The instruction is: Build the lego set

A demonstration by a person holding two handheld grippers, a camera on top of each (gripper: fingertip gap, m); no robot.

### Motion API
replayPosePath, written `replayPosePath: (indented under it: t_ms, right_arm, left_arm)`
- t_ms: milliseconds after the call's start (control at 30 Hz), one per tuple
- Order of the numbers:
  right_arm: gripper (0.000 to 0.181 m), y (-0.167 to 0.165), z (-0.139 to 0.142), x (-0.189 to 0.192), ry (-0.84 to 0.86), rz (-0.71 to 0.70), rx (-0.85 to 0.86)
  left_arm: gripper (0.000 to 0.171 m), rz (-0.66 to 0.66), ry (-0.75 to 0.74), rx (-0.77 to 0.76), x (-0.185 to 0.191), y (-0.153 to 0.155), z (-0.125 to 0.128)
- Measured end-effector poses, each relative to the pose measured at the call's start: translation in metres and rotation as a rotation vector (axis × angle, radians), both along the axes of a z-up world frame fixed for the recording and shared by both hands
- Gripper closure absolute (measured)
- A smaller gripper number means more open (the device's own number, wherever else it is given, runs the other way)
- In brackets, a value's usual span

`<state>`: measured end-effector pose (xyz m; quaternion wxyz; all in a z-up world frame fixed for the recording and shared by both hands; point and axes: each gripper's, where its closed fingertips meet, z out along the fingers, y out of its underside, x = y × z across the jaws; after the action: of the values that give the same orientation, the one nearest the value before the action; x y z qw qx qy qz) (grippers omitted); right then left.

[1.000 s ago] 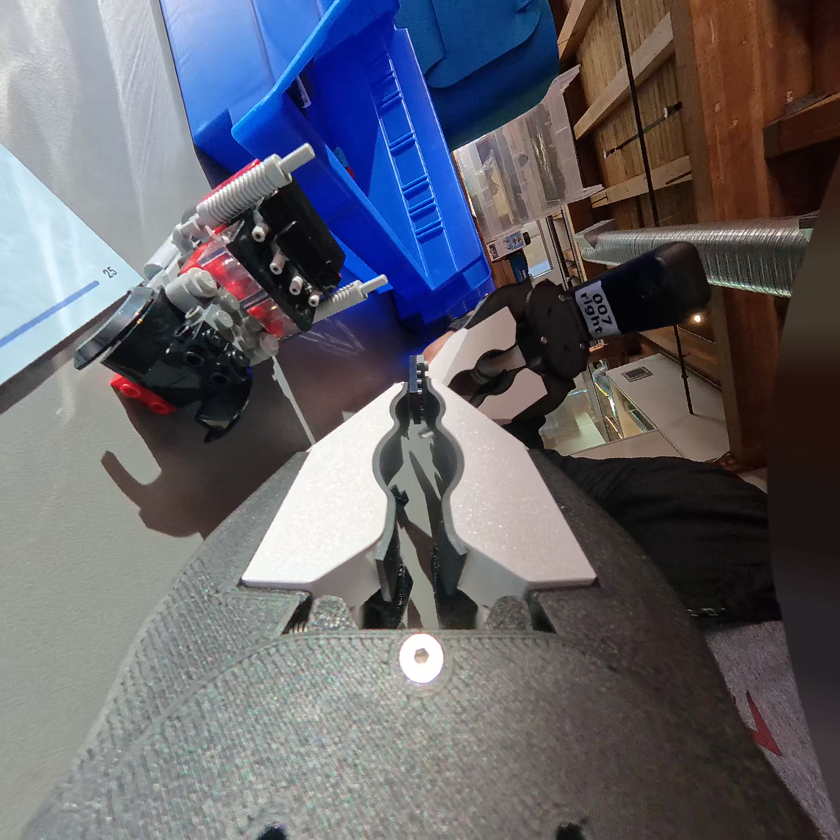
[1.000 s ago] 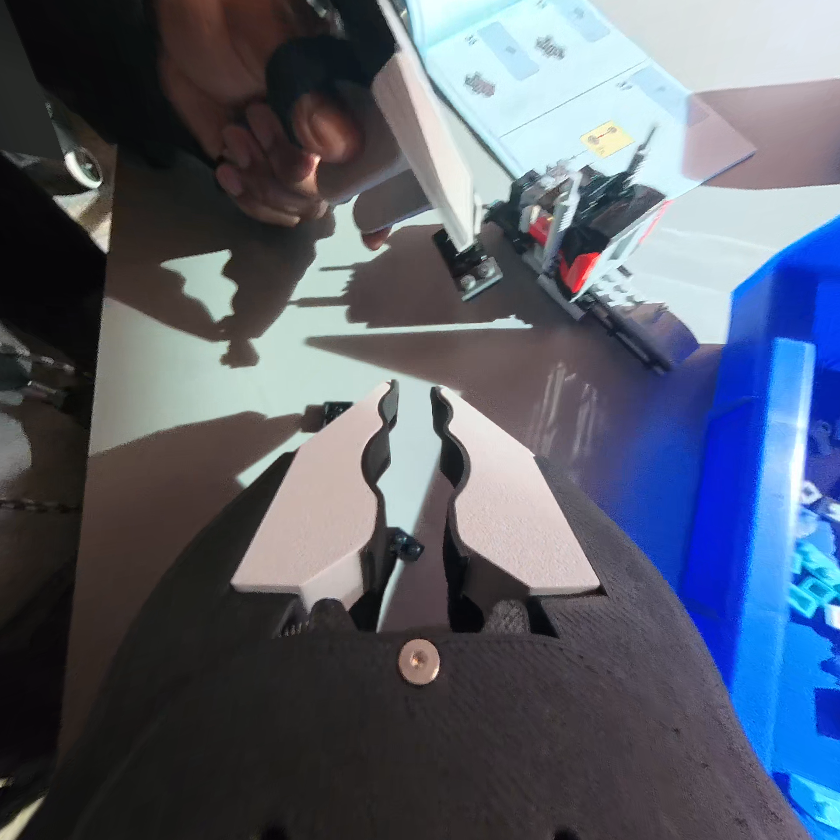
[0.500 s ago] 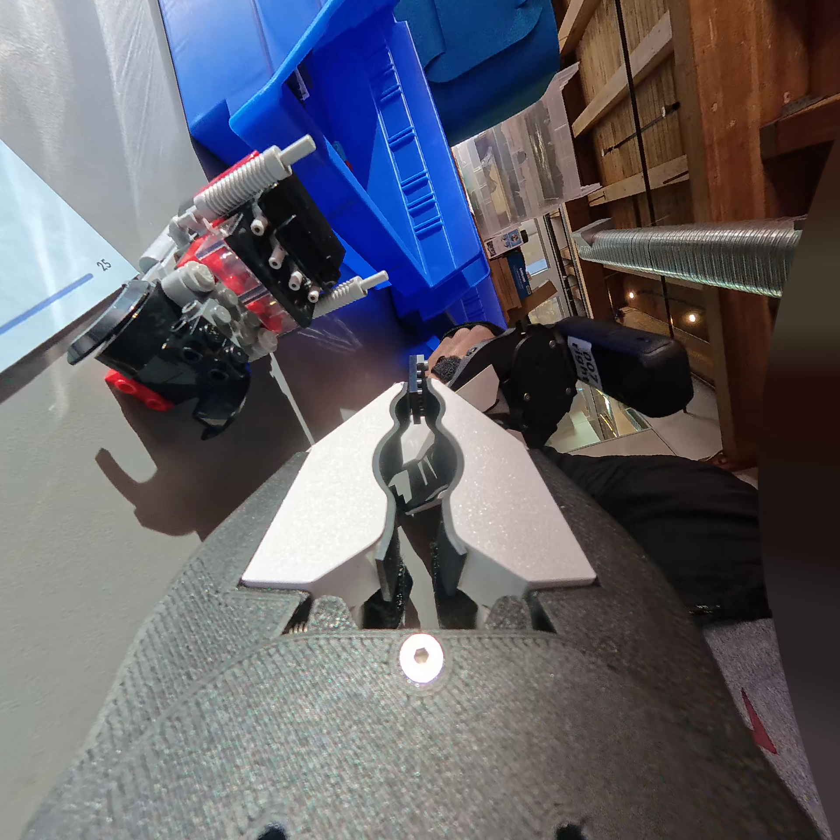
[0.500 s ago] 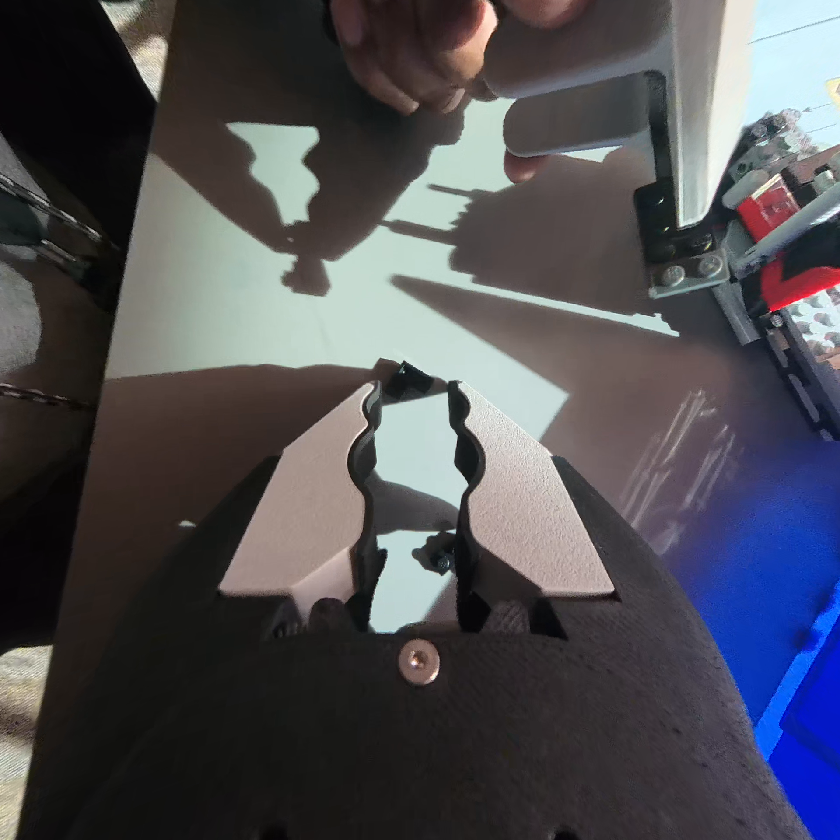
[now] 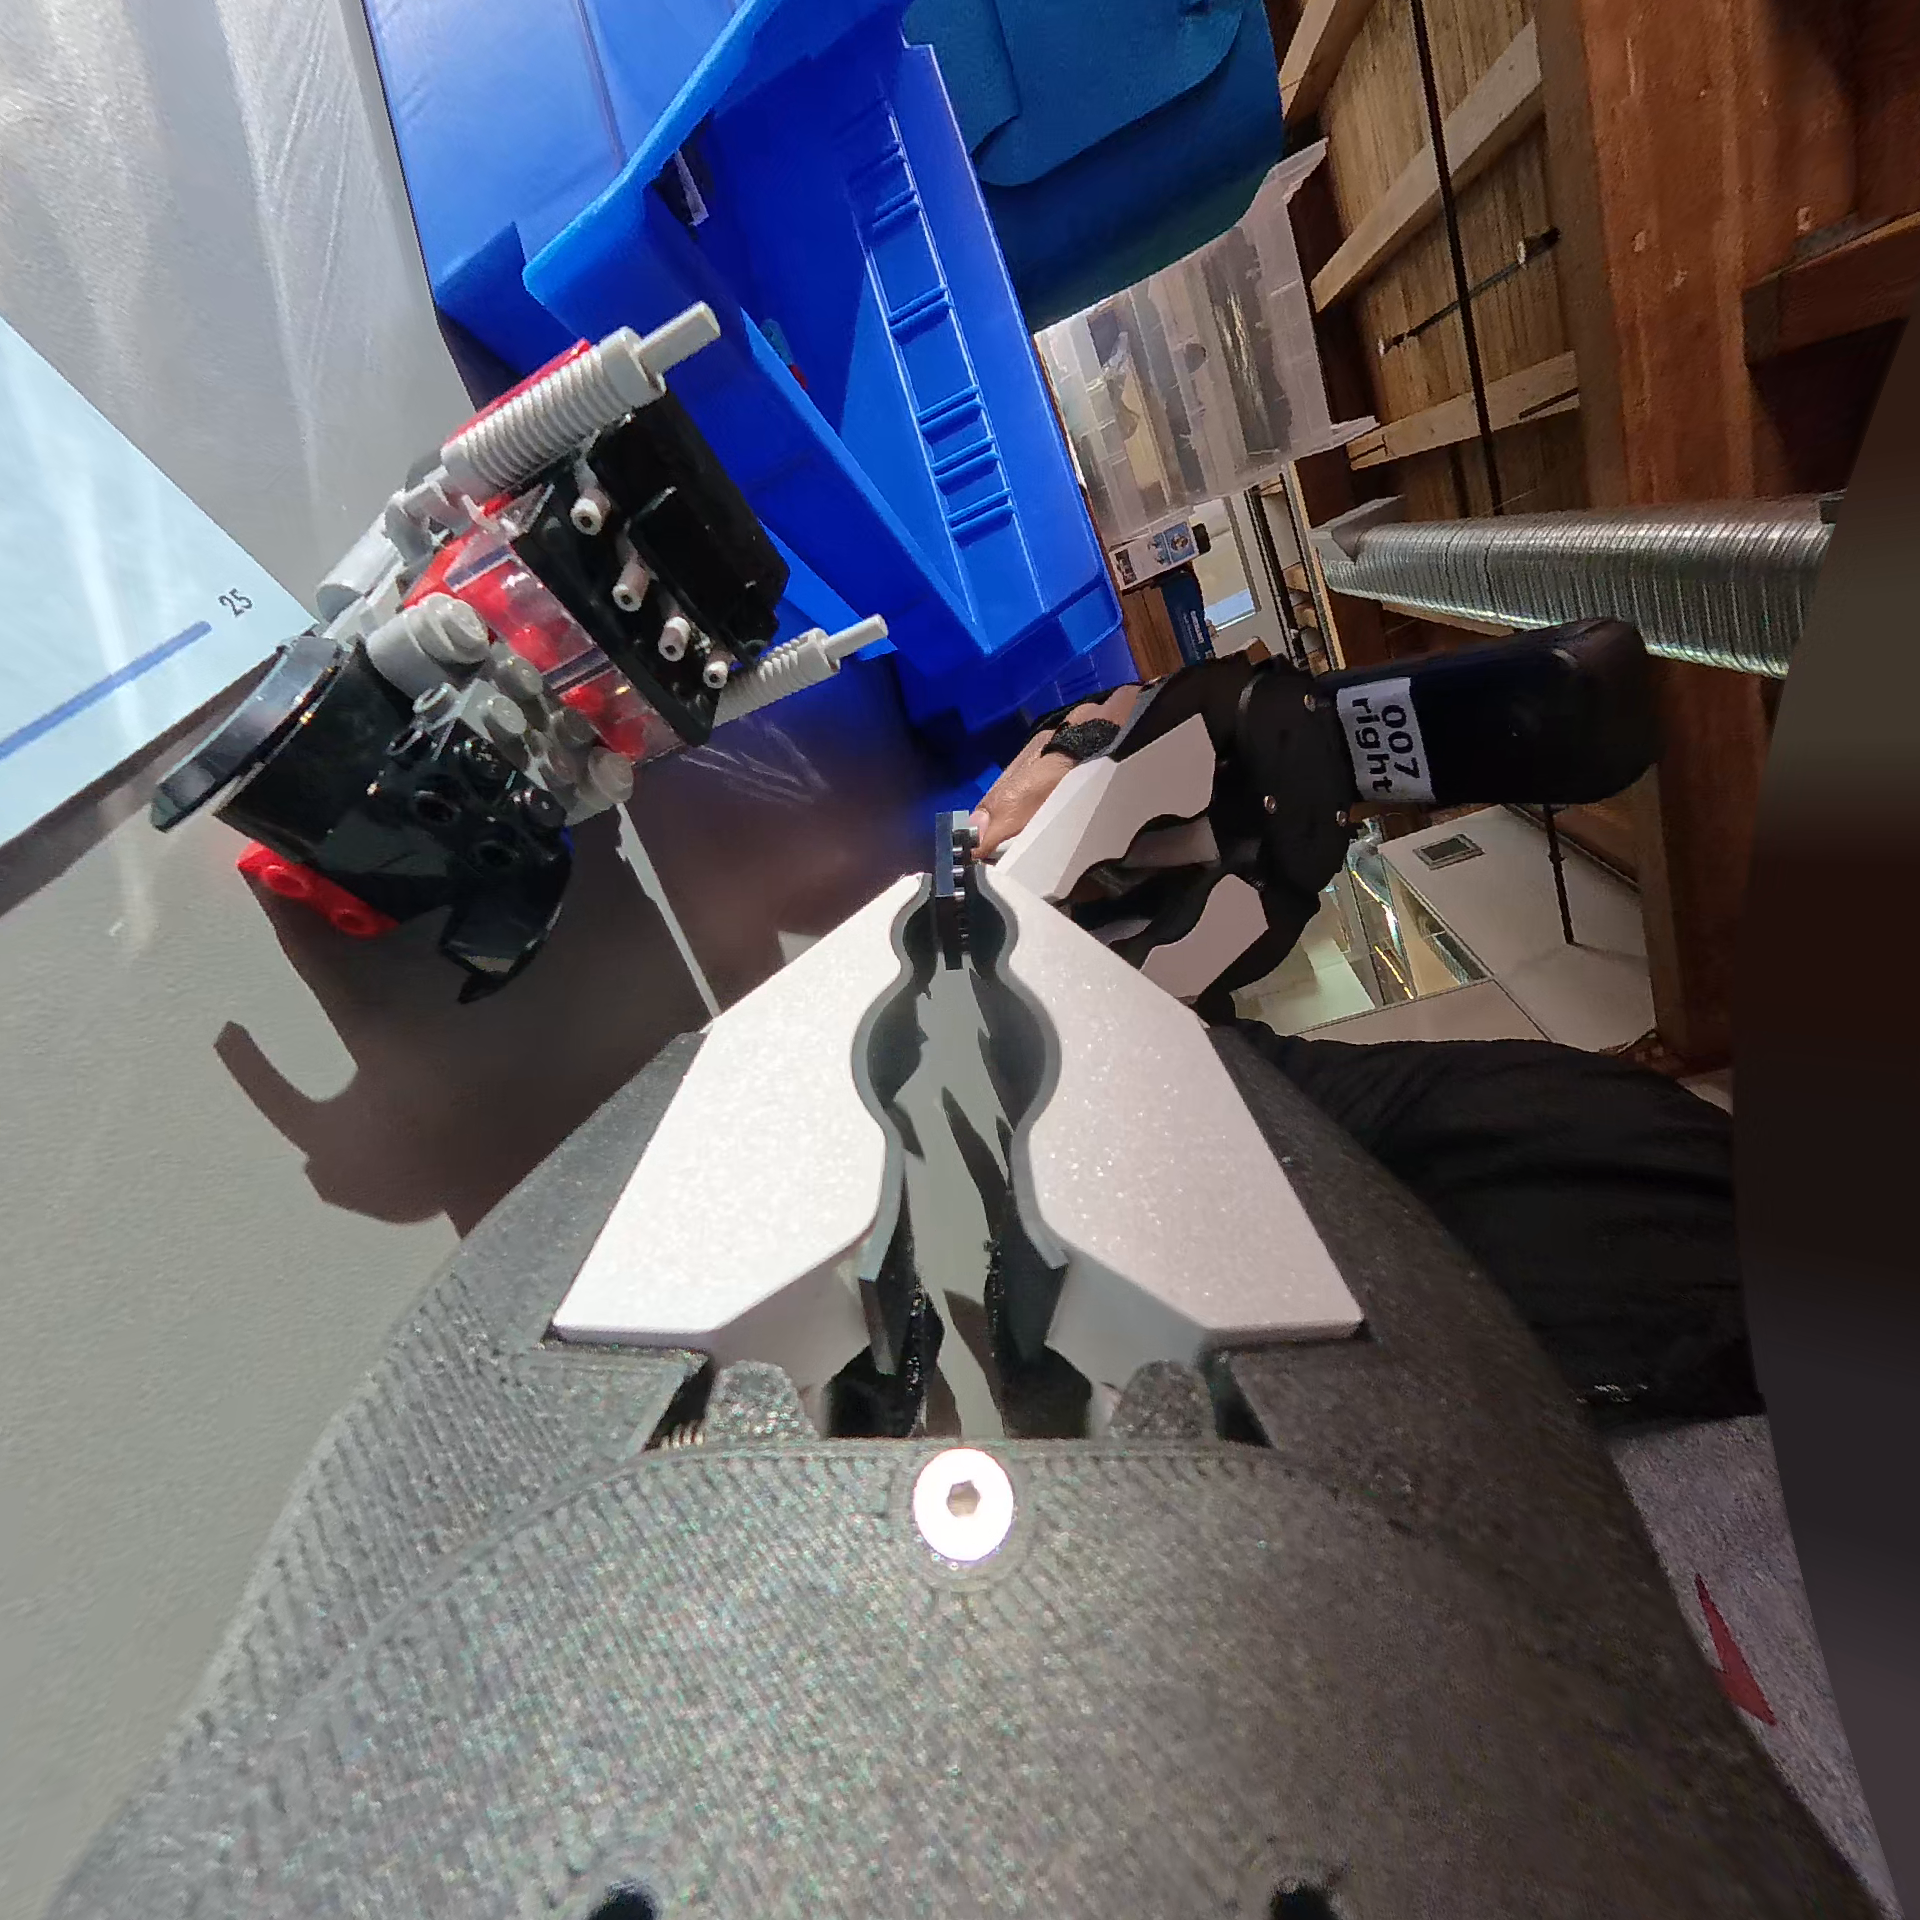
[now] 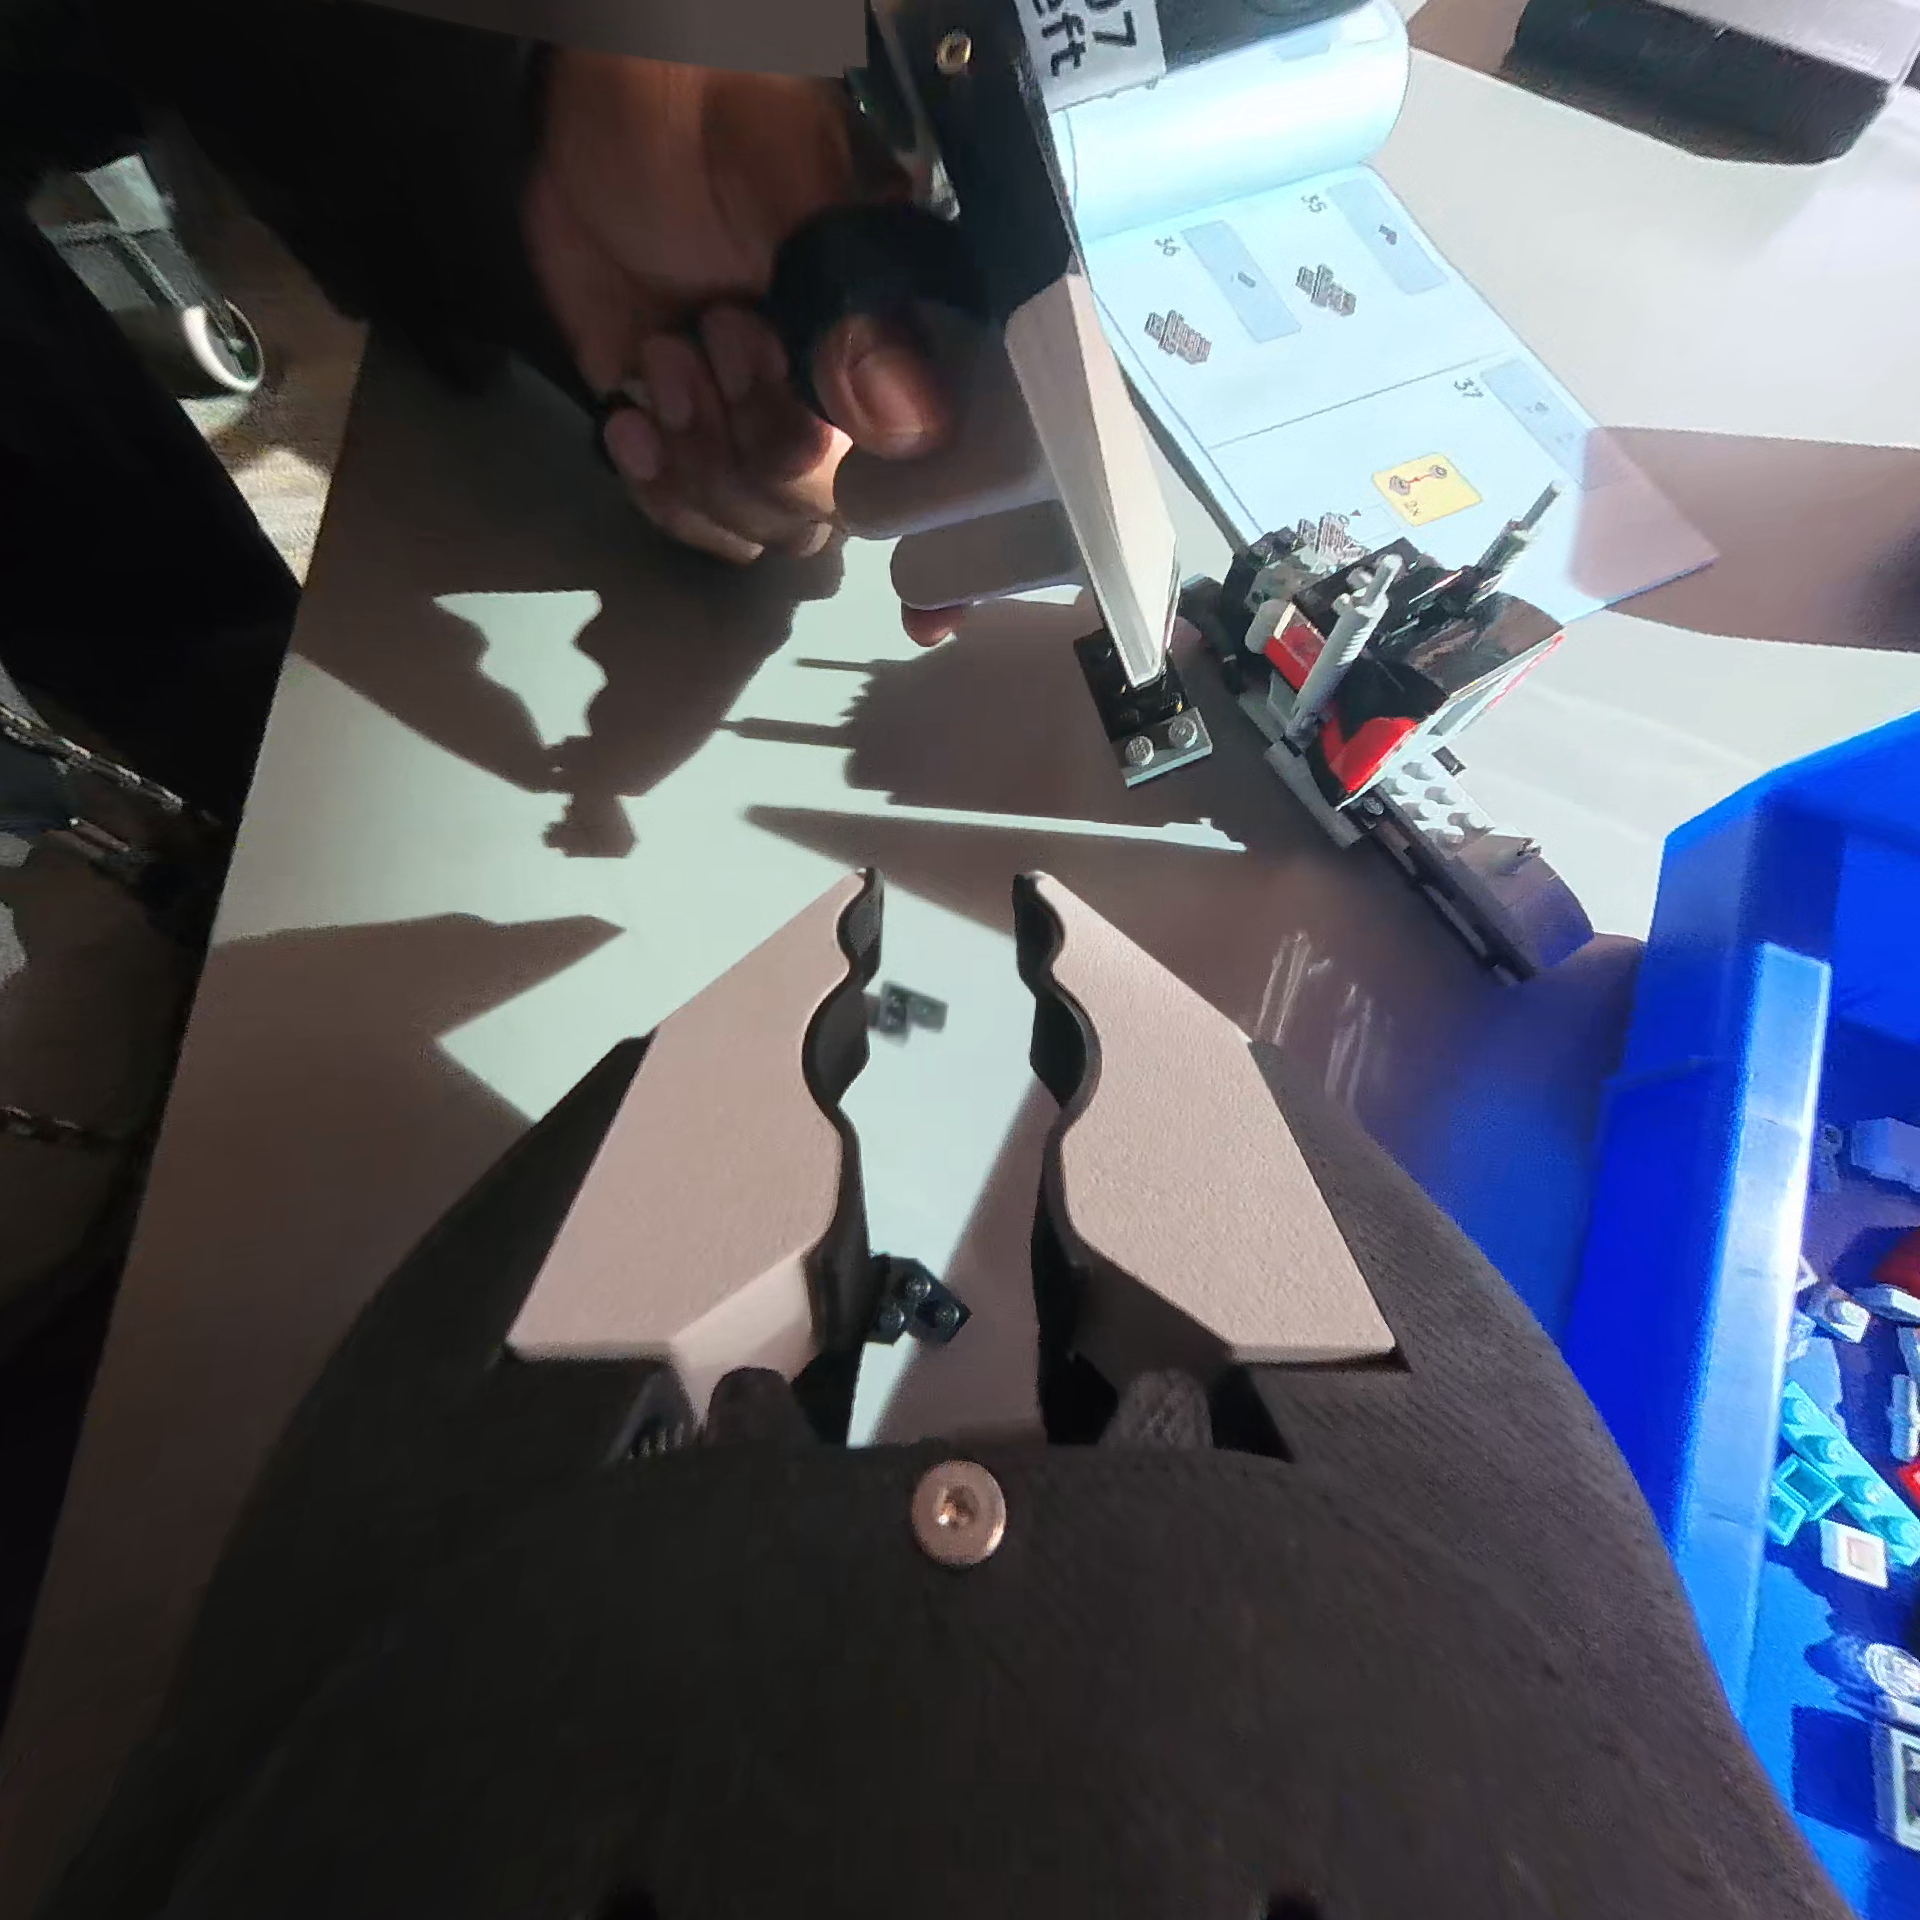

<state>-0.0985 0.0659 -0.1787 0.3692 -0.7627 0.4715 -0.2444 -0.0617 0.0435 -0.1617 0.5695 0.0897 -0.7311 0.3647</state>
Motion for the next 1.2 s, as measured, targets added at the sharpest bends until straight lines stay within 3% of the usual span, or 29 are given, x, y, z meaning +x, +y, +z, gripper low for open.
replayPosePath:
  t_ms: [600,633,700,767,900,1200]
  right_arm:
    - [0.154,-0.002,-0.044,-0.04,0.279,0.089,-0.142]
    - [0.163,-0.002,-0.044,-0.039,0.271,0.09,-0.146]
    - [0.163,-0.004,-0.04,-0.034,0.238,0.083,-0.16]
    - [0.163,-0.006,-0.018,-0.019,0.111,0.041,-0.132]
    - [0.151,-0.021,0.019,-0.004,-0.066,-0.068,-0.059]
    - [0.15,-0.029,-0.007,-0.002,0.028,-0.115,-0.104]
  left_arm:
    - [0.167,0.002,0.003,0.001,0.0,-0.001,0.0]
    - [0.167,0.002,0.003,0.0,0.0,-0.001,0.0]
    - [0.167,0.002,0.002,-0.001,0.0,-0.001,0.0]
    - [0.167,0.003,0.003,-0.001,0.0,-0.001,0.0]
    - [0.167,0.005,0.005,0.0,0.001,-0.001,0.0]
    - [0.167,0.061,0.01,0.019,0.01,-0.005,-0.002]
